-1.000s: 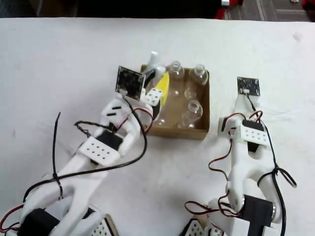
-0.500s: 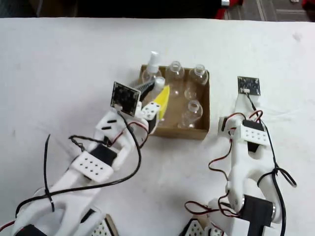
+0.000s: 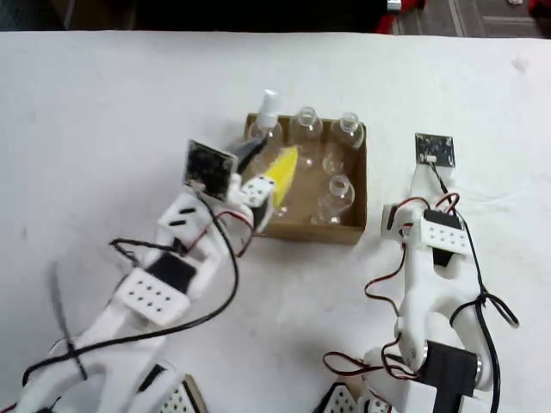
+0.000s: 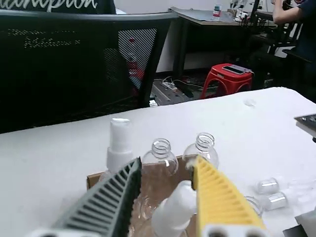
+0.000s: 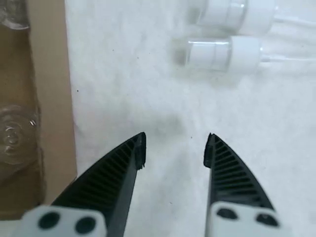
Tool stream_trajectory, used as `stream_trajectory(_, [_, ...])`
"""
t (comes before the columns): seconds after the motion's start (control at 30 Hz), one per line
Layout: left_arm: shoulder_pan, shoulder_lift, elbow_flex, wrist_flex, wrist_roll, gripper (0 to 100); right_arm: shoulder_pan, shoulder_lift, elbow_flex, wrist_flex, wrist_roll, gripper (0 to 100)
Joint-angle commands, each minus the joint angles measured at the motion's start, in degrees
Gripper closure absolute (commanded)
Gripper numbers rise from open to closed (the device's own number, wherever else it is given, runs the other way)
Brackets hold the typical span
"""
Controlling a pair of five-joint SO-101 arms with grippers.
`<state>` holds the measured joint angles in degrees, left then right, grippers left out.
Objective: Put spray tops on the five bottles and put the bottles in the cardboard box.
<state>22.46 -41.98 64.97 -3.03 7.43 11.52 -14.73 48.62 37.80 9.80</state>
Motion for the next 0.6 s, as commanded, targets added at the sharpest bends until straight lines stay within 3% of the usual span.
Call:
stream_trajectory(0.0, [-6.73,-12.00,-12.04,24.18,-0.09,84,0.04,-0.31,-0.18,-0.66,0.79,82.3])
stream_trajectory(0.17, [-19.38,-17.01,-28.48,49.85,-3.78,84,-0.22,-0.31,-0.18,-0.57,0.79,82.3])
stream_trajectory(0.27, [-24.57,-14.81,-34.29,59.52,-16.53,84,-0.22,-0.31,-0.18,-0.48,0.79,82.3])
stream_trajectory(0.4, [-26.24,-11.65,-36.22,73.14,-32.53,84,-0.22,-0.31,-0.18,-0.40,0.79,82.3])
stream_trajectory(0.57, [-32.31,-8.57,-35.69,78.15,-56.88,84,-0.22,-0.31,0.53,-0.40,0.79,82.3])
